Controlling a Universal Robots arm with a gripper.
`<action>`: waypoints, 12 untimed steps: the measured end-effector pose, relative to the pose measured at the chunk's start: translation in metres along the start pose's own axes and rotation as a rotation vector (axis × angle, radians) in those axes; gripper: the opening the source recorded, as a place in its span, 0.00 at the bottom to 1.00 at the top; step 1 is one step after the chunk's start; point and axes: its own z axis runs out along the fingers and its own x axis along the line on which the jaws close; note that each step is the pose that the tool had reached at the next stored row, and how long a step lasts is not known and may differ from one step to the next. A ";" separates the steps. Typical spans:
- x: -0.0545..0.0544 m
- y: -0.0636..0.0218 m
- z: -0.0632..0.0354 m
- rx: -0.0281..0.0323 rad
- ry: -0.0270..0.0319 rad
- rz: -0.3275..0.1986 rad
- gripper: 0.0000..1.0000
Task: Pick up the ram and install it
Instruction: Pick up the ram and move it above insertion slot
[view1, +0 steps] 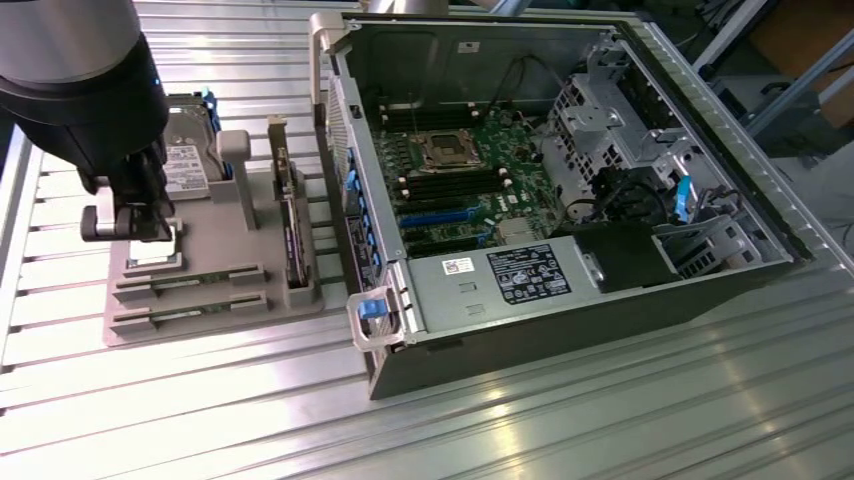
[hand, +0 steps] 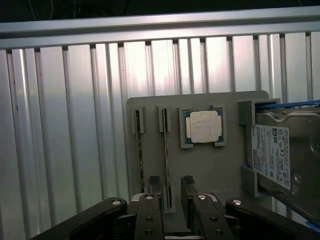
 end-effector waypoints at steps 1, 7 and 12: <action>0.000 -0.0001 0.0028 -0.0001 0.0000 -0.001 0.30; 0.000 -0.0006 0.0138 -0.0002 0.0002 -0.007 0.30; 0.000 -0.0009 0.0198 -0.0003 0.0002 -0.010 0.30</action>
